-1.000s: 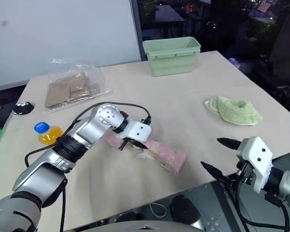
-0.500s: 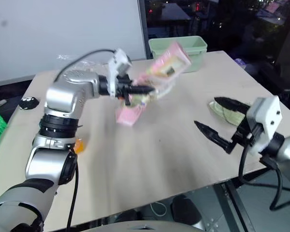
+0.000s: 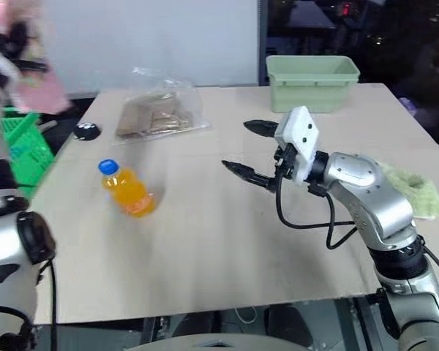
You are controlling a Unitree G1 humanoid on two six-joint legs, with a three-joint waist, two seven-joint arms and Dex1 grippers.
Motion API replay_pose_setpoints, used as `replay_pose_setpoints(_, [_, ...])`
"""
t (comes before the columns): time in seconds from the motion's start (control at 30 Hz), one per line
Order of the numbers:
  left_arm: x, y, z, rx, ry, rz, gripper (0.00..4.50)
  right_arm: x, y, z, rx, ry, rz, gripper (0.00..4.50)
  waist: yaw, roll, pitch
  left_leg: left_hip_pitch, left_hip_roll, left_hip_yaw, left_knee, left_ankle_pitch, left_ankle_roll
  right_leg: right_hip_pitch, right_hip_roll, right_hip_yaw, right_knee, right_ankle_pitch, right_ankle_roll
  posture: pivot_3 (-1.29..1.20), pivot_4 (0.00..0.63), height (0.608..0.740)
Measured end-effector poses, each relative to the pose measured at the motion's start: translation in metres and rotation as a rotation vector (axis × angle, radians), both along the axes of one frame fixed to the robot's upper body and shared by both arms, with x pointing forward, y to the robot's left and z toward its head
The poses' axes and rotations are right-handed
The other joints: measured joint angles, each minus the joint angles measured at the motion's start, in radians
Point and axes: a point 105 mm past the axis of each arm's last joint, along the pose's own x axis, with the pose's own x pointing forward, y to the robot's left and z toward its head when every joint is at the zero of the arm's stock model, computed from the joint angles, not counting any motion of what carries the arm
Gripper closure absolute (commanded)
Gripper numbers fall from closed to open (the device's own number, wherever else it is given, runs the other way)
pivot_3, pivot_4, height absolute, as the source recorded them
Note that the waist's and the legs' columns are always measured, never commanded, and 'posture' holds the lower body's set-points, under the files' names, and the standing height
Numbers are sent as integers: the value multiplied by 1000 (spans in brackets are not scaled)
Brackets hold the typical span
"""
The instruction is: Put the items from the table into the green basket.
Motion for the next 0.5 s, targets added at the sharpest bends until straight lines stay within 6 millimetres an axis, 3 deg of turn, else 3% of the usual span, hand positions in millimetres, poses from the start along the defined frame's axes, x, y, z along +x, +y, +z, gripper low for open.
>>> replay_pose_setpoints(0.1, [-24,42,-4,167,37,210,4036,-6,8,1,17,-12,72,0,48,-1,0,-2,-2,0,1,0,0,-1,-2,-2,0,0,0,97,0,740])
replay_pose_setpoints(0.2, [-39,72,-20,237,108,307,4036,-10,15,3,36,-27,116,0,94,-2,-1,-2,-2,-3,3,0,0,1,-2,-7,1,0,0,110,0,740])
replay_pose_setpoints(0.3, [-46,87,-36,251,165,337,4036,-10,20,4,40,-36,131,0,130,-5,-3,-1,0,-3,5,3,-4,3,-1,-10,1,0,0,108,0,740])
replay_pose_setpoints(0.5, [-49,101,-70,265,289,343,4036,-12,29,15,63,-65,149,0,145,-10,-6,0,4,-2,6,5,-7,7,-1,-15,1,0,-1,89,0,740])
